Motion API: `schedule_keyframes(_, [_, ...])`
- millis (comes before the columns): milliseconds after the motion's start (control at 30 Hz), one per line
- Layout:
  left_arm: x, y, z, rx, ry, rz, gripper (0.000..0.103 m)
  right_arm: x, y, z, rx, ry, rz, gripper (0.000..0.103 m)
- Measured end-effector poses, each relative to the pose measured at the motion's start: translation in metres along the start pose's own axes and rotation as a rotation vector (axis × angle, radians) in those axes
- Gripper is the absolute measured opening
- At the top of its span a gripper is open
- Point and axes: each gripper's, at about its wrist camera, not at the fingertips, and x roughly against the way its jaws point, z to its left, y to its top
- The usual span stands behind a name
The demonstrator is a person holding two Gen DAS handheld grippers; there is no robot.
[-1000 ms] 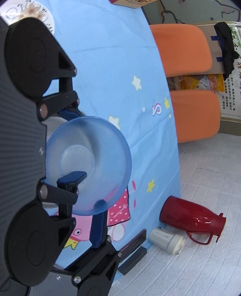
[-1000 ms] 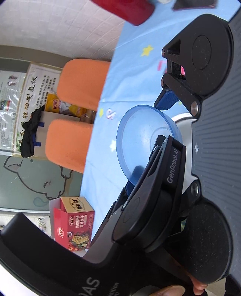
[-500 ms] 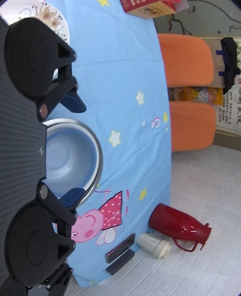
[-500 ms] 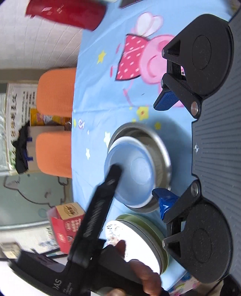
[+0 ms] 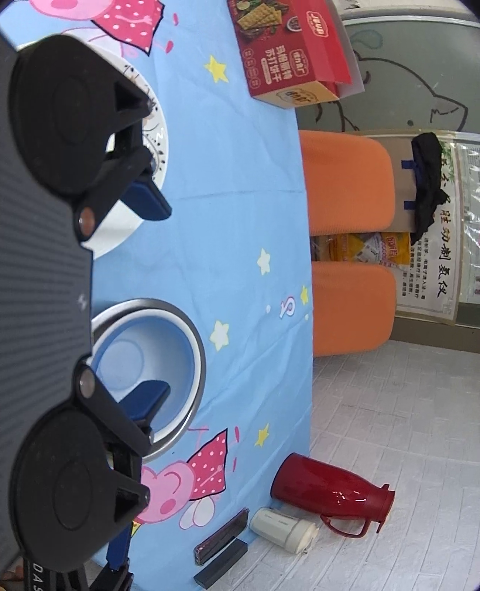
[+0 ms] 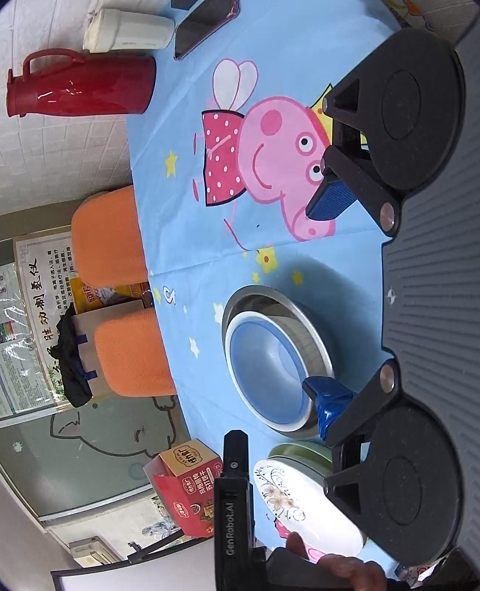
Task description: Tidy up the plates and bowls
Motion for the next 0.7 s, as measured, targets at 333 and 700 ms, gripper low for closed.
schedule_keyframes(333, [-0.037, 0.01, 0.009, -0.02, 0.038, 0.073, 0.093, -0.032, 0.016, 0.006, -0.053, -0.016, 0.041, 0.079])
schedule_keyframes(700, [-0.066, 0.025, 0.006, -0.075, -0.02, 0.123, 0.093, -0.064, 0.027, 0.009, -0.037, -0.038, 0.085, 0.079])
